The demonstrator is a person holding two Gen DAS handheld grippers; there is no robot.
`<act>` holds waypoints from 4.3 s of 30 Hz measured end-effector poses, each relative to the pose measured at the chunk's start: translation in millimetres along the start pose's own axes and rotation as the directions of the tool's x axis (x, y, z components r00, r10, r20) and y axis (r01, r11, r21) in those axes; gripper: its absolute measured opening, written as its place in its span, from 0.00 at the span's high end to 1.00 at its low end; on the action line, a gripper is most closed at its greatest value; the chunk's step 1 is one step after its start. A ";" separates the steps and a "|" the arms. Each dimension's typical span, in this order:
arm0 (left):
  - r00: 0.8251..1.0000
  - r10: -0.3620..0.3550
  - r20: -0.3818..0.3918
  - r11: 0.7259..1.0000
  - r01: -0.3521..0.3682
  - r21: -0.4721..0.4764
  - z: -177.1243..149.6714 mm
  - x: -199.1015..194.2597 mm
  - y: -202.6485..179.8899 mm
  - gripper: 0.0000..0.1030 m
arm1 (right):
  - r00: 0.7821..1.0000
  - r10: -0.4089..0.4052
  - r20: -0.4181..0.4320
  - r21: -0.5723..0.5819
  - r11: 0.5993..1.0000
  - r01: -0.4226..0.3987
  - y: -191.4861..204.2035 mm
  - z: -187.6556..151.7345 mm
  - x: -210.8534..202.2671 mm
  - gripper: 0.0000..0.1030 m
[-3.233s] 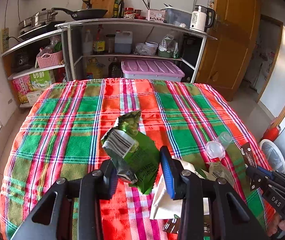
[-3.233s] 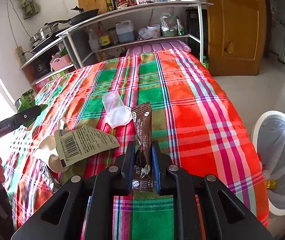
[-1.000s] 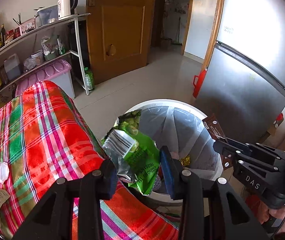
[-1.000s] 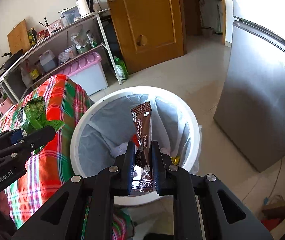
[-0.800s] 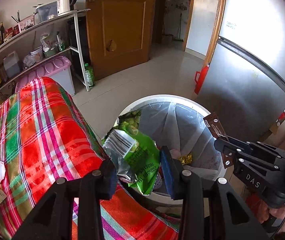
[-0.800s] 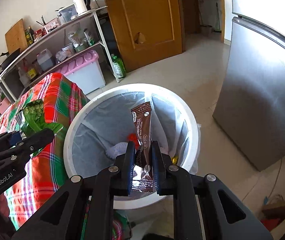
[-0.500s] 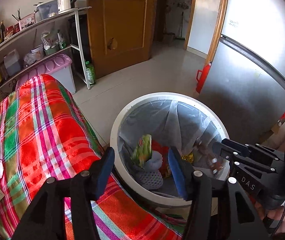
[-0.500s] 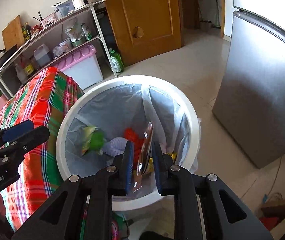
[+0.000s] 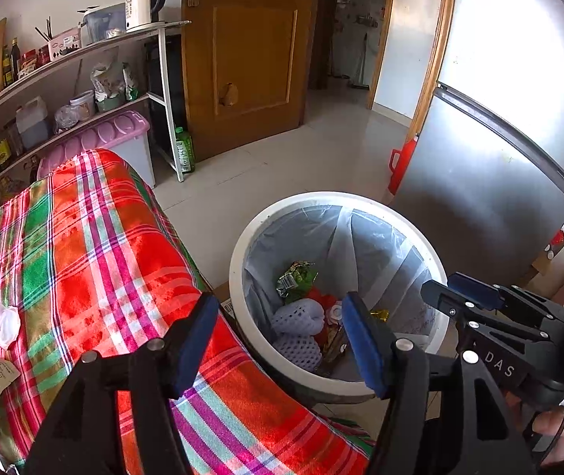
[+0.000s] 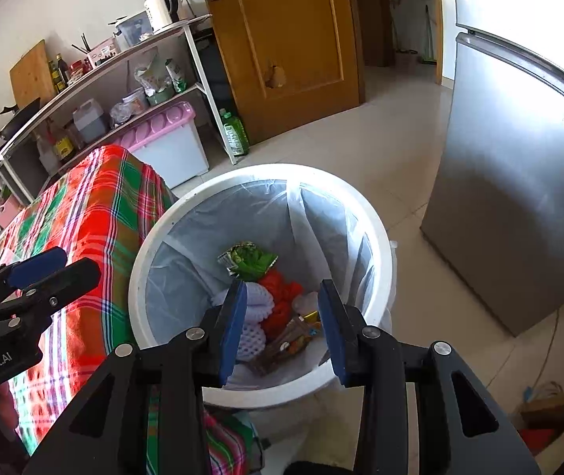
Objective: Collect trash
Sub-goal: 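Open both grippers to drop the green bag and brown wrapper into the bin, then move both tools back over the table toward the paper bag and cup, then lower the right gripper around the clear plastic cup while the left approaches the paper bag, then close the right gripper on the clear cup while the left grips the white paper bag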
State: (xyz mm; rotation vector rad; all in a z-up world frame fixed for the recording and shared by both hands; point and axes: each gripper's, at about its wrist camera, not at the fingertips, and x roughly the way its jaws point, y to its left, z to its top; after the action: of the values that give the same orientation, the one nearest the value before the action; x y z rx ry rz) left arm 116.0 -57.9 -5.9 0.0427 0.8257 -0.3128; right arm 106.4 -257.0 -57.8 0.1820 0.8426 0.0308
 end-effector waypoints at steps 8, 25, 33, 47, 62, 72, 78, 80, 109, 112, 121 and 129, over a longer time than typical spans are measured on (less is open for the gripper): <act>0.998 0.030 0.050 0.999 -0.029 -0.028 -9.5 -30.4 17.3 0.31 | 0.999 0.019 0.041 -0.016 1.000 -0.018 16.1 -3.4 -21.2 0.62; 0.986 0.132 0.104 0.978 -0.113 -0.174 -59.1 -93.6 86.2 0.26 | 0.989 0.117 0.095 -0.117 0.987 -0.106 84.0 -18.5 -54.6 0.52; 0.969 0.224 0.099 0.941 -0.189 -0.280 -84.1 -119.5 137.2 0.25 | 0.980 0.185 0.074 -0.166 0.971 -0.171 126.4 -29.7 -49.9 0.52; 0.926 0.375 0.045 0.865 -0.332 -0.377 -133.2 -157.7 214.9 0.22 | 0.937 0.346 -0.044 -0.307 0.888 -0.342 214.8 -56.1 -32.6 0.49; 0.916 0.401 0.021 0.830 -0.354 -0.431 -147.8 -176.1 270.1 0.21 | 0.892 0.417 -0.173 -0.464 0.765 -0.447 306.4 -87.2 -19.1 0.49; 0.936 0.353 0.007 0.845 -0.315 -0.432 -140.9 -158.5 281.1 0.20 | 0.855 0.470 -0.218 -0.293 0.804 -0.517 308.2 -57.5 11.5 0.48; 0.938 0.347 -0.015 0.851 -0.321 -0.416 -133.1 -145.4 286.3 0.20 | 0.873 0.445 -0.199 -0.257 0.836 -0.485 305.9 -41.3 20.8 0.48; 0.942 0.336 -0.012 0.858 -0.311 -0.409 -130.4 -142.1 286.1 0.20 | 0.889 0.424 -0.172 -0.262 0.850 -0.456 305.8 -32.4 24.1 0.48; 0.974 0.211 -0.081 0.867 -0.225 -0.444 -122.1 -94.2 293.8 0.20 | 0.910 0.373 -0.182 -0.409 0.812 -0.415 366.3 6.6 88.7 0.59; 0.977 0.202 -0.074 0.868 -0.213 -0.448 -122.8 -94.3 293.5 0.32 | 0.910 0.371 -0.185 -0.421 0.807 -0.415 369.4 4.4 89.6 0.71; 0.976 0.204 -0.071 0.863 -0.213 -0.458 -123.7 -97.3 292.3 0.69 | 0.909 0.380 -0.171 -0.412 0.810 -0.417 366.9 -0.5 87.2 0.72; 0.972 0.230 -0.040 0.865 -0.223 -0.450 -122.4 -108.0 290.7 0.83 | 0.911 0.385 -0.148 -0.406 0.816 -0.411 360.5 -1.7 81.9 0.73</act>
State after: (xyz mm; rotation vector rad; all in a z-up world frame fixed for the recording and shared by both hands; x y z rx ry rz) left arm 44.2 266.4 -34.8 -0.2983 0.8520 0.1086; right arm 175.8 106.1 -57.3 -0.0643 0.8250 0.6196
